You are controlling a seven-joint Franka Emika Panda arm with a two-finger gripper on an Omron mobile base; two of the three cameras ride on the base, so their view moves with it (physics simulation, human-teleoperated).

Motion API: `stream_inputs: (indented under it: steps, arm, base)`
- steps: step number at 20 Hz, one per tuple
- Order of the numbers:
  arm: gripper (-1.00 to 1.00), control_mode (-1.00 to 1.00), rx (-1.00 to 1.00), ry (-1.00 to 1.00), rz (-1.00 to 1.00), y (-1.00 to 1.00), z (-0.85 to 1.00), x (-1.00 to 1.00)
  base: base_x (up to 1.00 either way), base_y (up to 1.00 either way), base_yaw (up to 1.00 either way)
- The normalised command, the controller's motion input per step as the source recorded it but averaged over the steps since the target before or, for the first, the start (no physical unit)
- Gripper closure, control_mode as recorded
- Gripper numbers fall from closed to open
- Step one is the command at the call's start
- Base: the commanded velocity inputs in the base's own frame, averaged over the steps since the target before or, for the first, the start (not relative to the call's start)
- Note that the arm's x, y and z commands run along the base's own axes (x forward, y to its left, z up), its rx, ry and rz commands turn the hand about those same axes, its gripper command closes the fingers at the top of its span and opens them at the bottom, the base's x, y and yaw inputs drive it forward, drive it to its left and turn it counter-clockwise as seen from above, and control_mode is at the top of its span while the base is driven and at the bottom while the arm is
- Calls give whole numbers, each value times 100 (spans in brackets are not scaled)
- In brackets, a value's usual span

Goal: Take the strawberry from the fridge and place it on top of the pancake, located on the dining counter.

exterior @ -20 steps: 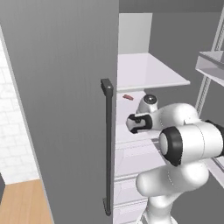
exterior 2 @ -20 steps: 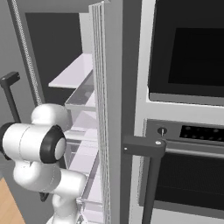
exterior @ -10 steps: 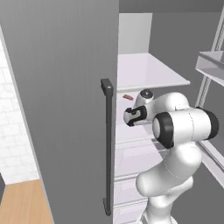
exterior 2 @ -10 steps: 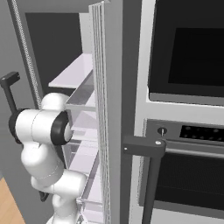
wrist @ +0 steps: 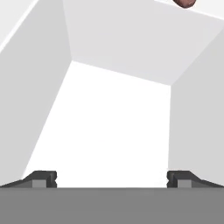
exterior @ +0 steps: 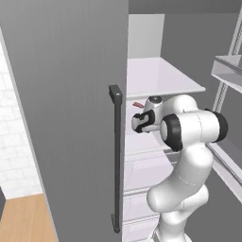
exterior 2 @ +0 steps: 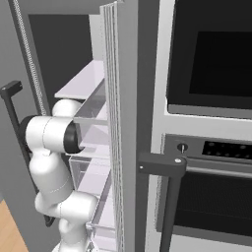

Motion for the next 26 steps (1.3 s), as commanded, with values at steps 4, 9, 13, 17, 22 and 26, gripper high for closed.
stream_inputs:
  steps: [4, 9, 13, 17, 22, 26]
  arm:
    - [-100, -100, 0, 0, -1, 0, -19, -20]
    - [-100, -100, 0, 0, 0, 0, -5, -5]
    - [-100, -100, 0, 0, 0, 0, -12, 0]
    - [100, -100, 0, 11, 0, 1, -38, 0]
    - [100, -100, 0, 6, -1, 2, -45, -2]
    - [100, -100, 2, -2, -10, 0, -34, -51]
  base:
    - [0, 0, 0]
    - [0, 0, 0]
    - [0, 0, 0]
    - [0, 0, 0]
    - [0, 0, 0]
    - [0, 0, 0]
